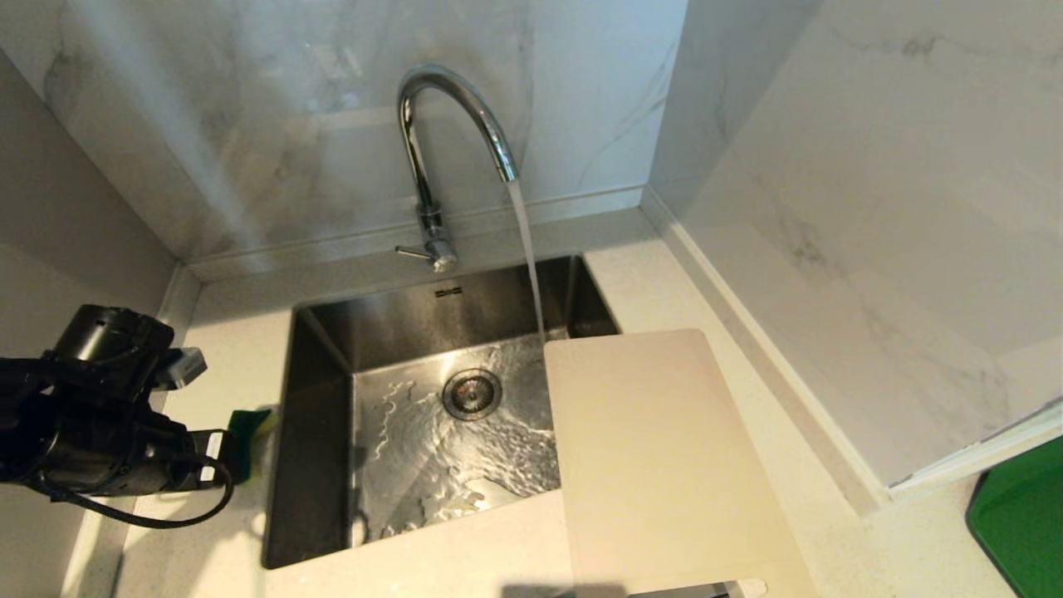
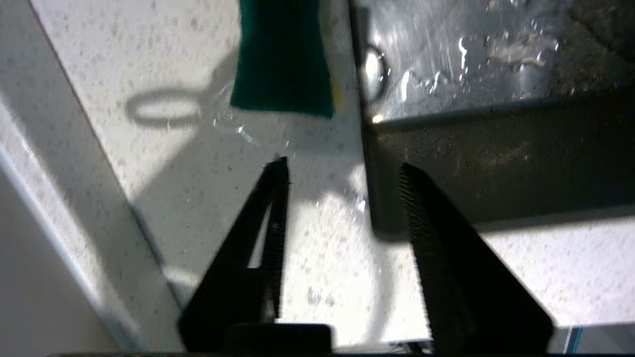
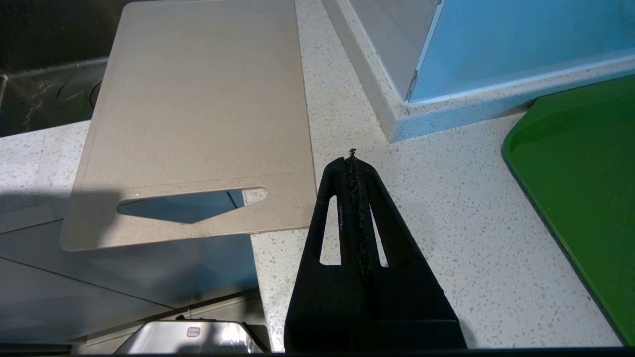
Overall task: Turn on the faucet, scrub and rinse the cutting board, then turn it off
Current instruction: Pick up the cleaning cloth
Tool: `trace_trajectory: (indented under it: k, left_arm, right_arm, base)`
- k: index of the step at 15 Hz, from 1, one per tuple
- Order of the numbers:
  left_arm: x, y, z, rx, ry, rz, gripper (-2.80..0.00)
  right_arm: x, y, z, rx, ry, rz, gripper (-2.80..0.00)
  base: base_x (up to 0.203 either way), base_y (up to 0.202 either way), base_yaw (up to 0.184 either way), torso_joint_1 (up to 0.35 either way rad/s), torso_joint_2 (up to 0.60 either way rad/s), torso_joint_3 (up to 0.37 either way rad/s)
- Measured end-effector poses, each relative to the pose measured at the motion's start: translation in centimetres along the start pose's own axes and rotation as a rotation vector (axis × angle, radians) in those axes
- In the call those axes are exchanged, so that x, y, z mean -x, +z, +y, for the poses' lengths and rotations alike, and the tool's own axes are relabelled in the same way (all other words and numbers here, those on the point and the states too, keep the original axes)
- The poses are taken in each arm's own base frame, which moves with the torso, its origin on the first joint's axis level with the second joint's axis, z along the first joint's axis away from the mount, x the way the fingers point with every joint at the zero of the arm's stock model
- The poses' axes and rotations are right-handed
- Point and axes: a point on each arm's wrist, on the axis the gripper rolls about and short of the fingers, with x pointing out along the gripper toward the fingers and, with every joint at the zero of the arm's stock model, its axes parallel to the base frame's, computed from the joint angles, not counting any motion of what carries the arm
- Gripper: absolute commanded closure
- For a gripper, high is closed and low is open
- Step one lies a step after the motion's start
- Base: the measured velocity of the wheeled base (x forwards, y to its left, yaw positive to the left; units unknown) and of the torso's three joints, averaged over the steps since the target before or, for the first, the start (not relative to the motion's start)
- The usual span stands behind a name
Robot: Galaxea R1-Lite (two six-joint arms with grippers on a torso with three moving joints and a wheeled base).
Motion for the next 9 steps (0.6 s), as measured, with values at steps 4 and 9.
trace_trajectory:
  k: [4, 9]
  left_arm:
    - [-2.5, 1.3, 0.5, -0.01, -0.004, -0.031, -2.8]
    - [-4.4, 3.0, 1.4, 0.025, -0.029, -0.065, -2.8]
  right_arm:
    - [0.0, 0.0, 0.0, 0.0, 0.0, 0.0, 0.0]
    - [0.0, 0.0, 0.0, 0.0, 0.0, 0.0, 0.0]
  base:
    - [0.0, 0.0, 0.0, 0.0, 0.0, 0.0]
    - [0.0, 0.0, 0.0, 0.0, 0.0, 0.0]
